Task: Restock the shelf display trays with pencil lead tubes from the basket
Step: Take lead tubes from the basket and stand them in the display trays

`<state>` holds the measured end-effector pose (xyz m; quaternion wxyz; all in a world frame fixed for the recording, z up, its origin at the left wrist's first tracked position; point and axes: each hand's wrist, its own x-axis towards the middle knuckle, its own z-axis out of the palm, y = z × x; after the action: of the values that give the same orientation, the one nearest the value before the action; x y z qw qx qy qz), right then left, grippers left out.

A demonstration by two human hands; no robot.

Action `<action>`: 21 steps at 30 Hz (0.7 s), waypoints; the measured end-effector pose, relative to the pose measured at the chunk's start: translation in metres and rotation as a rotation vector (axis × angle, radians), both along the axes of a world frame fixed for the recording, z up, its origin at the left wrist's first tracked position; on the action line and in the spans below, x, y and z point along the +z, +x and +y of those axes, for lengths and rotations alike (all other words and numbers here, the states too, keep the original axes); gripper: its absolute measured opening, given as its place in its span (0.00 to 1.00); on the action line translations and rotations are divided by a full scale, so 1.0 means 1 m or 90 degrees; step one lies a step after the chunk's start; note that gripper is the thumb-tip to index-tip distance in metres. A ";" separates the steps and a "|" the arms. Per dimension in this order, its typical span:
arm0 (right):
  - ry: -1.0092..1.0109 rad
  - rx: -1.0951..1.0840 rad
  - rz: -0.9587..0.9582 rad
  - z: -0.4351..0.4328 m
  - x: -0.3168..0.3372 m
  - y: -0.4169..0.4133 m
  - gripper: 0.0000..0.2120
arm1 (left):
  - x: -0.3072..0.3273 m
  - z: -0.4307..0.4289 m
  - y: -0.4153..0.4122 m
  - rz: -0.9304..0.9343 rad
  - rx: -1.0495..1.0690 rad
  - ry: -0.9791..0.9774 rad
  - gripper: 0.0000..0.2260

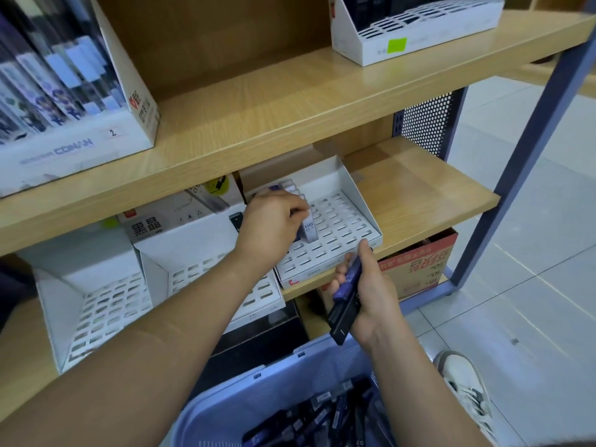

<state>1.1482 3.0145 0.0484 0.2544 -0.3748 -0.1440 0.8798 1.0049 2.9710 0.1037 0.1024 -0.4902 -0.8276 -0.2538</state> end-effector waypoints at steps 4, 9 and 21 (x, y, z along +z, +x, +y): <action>-0.020 -0.015 0.008 0.000 0.003 -0.001 0.17 | 0.001 -0.004 0.004 0.010 0.010 -0.012 0.07; -0.038 -0.092 0.018 0.003 0.005 -0.009 0.15 | 0.013 -0.050 0.065 -0.306 -0.002 -0.143 0.11; -0.076 -0.113 0.069 0.002 0.008 -0.009 0.12 | 0.011 -0.097 0.081 -0.672 -0.011 -0.196 0.20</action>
<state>1.1392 3.0164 0.0565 0.3160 -0.3528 -0.0433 0.8797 1.0859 2.8739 0.1151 -0.4012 -0.3123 -0.7901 -0.3423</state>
